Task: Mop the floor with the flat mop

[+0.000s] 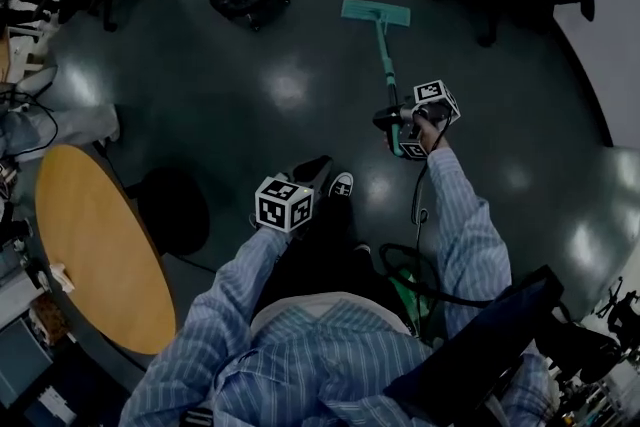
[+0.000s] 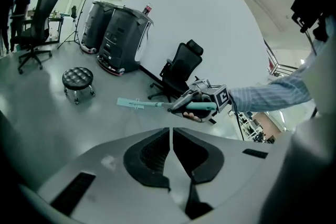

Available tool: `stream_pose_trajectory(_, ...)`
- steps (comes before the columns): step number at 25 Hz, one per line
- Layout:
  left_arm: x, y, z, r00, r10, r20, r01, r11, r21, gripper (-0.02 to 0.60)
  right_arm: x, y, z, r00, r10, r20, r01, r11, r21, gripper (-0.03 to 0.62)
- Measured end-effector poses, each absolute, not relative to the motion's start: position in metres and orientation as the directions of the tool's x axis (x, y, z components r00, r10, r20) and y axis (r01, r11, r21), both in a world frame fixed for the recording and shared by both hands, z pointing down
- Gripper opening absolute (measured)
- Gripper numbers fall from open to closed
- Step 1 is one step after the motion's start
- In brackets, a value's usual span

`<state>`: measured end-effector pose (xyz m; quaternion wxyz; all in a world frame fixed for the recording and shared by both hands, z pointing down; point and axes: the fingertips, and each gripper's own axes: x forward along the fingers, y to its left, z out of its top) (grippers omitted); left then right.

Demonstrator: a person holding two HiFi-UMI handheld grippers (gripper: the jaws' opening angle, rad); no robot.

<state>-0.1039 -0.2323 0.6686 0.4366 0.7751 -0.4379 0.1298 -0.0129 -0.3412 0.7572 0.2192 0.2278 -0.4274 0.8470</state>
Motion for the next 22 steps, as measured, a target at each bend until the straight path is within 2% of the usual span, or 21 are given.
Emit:
stream_pose_trajectory(8,-0.122,-0.243,0.687,0.551,-0.582,0.597,-0.801,-0.169,0.575,0.023,-0.027,-0.421,0.773,-0.799,0.145,0.583,-0.56,-0.531,-0.636,0.015)
stream_pose_trajectory(13,-0.118,-0.244,0.688,0.558,-0.582,0.591,-0.796,-0.175,0.579,0.023,-0.036,-0.451,0.779,-0.798,0.124,0.59,-0.554,-0.535,-0.638,0.015)
stream_pose_trajectory(22,-0.119,-0.224,0.684,0.552,-0.593,0.586,-0.799,-0.174,0.576,0.023,-0.03,-0.391,0.78,-0.789,0.132,0.6,-0.569,-0.525,-0.633,0.015)
